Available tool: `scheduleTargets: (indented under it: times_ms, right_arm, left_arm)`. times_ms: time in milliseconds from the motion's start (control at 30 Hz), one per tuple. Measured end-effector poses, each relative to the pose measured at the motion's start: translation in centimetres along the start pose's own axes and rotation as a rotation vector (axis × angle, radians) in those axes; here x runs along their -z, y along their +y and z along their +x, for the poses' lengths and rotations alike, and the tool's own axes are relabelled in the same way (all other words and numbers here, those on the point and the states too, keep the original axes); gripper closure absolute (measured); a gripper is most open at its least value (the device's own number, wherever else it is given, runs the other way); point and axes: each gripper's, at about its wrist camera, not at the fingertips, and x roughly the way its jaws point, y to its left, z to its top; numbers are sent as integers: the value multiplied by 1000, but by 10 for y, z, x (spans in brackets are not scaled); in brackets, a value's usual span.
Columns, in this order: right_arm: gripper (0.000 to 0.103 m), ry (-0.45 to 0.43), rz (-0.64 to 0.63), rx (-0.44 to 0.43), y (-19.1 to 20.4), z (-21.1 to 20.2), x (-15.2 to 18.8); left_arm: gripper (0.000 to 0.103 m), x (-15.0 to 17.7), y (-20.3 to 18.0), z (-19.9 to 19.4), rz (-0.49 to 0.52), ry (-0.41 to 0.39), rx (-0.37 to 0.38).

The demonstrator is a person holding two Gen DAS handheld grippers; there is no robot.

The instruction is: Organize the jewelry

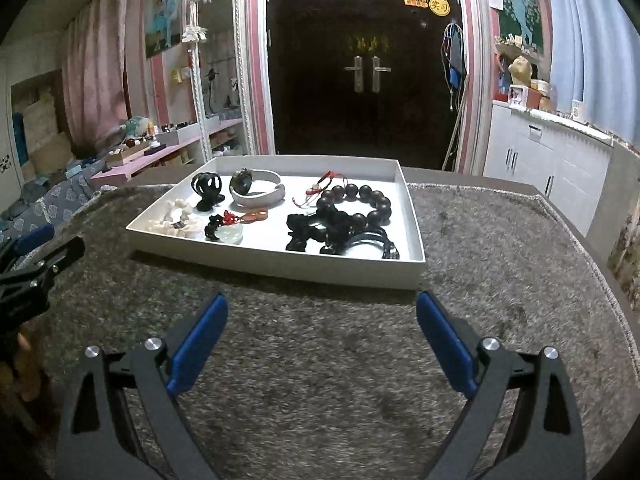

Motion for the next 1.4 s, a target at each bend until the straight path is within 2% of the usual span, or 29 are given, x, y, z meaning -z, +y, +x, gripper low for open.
scheduleTargets:
  times_ms: [200,400,1400]
  right_arm:
    - [8,18,78,-8,-12,6,-2]
    - [8,15,29,0,-2,6,-1]
    - [8,12,25,3,-1,6,-2]
  left_arm:
    - [12,0,-5,-3,36,-21,1]
    - [12,-1,-5,-2,31,-27,11]
    - [9,1,-5,-3,40,-42,7]
